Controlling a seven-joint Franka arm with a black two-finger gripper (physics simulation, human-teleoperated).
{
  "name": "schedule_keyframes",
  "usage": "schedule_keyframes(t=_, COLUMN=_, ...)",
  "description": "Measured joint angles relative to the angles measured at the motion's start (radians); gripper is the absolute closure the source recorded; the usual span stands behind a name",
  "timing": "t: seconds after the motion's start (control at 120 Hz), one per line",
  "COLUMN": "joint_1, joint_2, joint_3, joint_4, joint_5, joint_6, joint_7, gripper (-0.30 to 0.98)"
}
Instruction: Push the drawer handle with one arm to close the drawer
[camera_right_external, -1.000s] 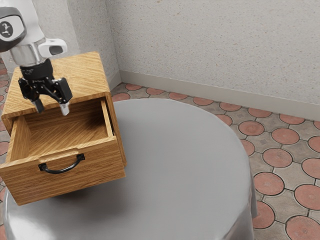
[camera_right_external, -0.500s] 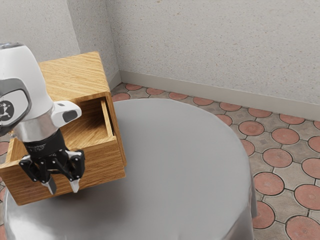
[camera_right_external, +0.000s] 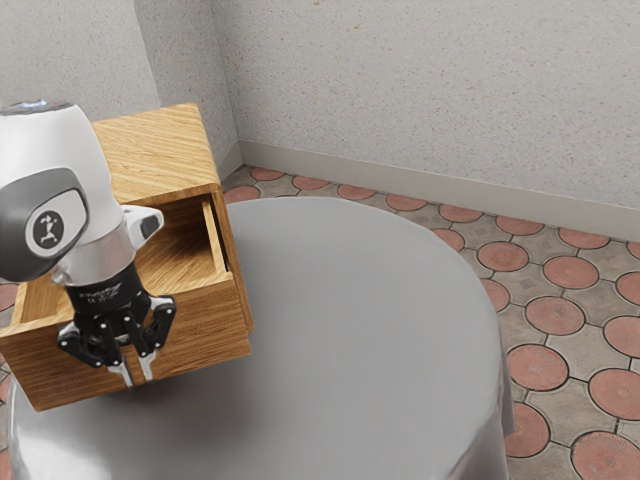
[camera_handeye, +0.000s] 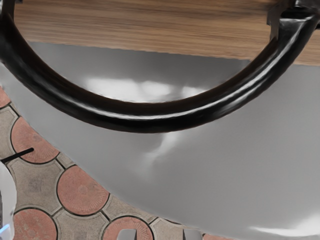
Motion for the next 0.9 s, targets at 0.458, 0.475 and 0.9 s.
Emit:
schedule_keyframes(t=0.458, joint_1=0.005, joint_2=0.152, joint_3=0.047, joint_4=0.010, joint_5=0.109, joint_6=0.150, joint_7=-0.178, gripper=0.67)
schedule_keyframes(t=0.475, joint_1=0.005, joint_2=0.159, joint_3=0.049, joint_4=0.013, joint_5=0.113, joint_6=0.154, joint_7=-0.182, gripper=0.67)
schedule_keyframes(t=0.9, joint_1=0.015, joint_2=0.294, joint_3=0.075, joint_4=0.075, joint_5=0.195, joint_6=0.276, joint_7=-0.256, gripper=0.69)
